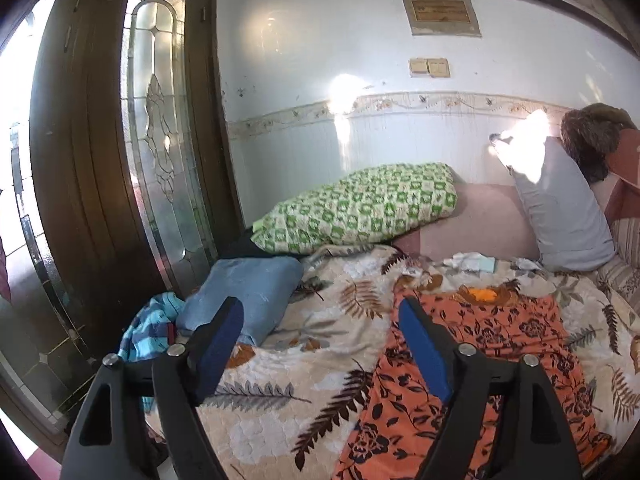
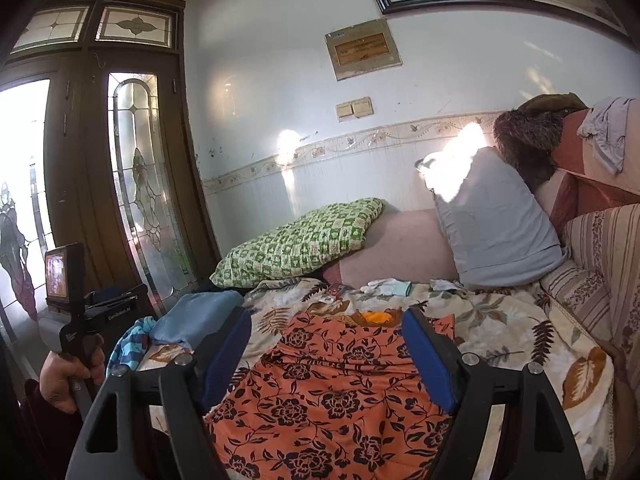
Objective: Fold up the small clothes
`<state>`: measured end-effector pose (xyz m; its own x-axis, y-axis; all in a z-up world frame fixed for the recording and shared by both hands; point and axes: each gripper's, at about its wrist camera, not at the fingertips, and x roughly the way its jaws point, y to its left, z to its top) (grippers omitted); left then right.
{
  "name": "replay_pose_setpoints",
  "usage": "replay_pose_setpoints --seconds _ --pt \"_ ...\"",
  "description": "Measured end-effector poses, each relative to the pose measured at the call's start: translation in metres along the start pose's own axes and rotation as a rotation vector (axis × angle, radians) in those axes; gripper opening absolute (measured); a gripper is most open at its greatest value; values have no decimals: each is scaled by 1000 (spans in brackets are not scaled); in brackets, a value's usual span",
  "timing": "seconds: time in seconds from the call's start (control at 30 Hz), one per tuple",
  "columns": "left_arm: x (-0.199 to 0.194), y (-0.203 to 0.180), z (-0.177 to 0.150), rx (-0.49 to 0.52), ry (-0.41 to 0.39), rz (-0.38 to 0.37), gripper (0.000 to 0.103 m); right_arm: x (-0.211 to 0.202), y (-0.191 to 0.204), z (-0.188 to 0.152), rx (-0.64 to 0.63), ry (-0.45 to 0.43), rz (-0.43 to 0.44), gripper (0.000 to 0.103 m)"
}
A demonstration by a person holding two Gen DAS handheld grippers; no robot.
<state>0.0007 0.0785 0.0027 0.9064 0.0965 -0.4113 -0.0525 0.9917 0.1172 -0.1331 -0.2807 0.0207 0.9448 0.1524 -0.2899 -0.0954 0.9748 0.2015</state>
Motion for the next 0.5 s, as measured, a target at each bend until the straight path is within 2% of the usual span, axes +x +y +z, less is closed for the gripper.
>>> replay_pose_setpoints --seconds 0.07,0.17,0.2,0.27,0.37,0.5 --pt "15 -1 -25 10 98 -45 86 7 -9 -11 13 68 -19 81" --pt "49 -3 -81 26 315 -95 86 19 -33 -39 46 198 -82 81" --pt "61 -3 -102 20 398 -113 86 23 -44 -48 72 243 -97 81" --pt "76 -1 -138 -16 513 -132 86 32 -74 -71 154 344 -129 81" --pt "80 0 -165 -25 567 -158 86 43 -114 -105 264 466 -193 81" --pt "91 2 -172 -63 612 -167 86 53 -150 -140 409 554 -184 81"
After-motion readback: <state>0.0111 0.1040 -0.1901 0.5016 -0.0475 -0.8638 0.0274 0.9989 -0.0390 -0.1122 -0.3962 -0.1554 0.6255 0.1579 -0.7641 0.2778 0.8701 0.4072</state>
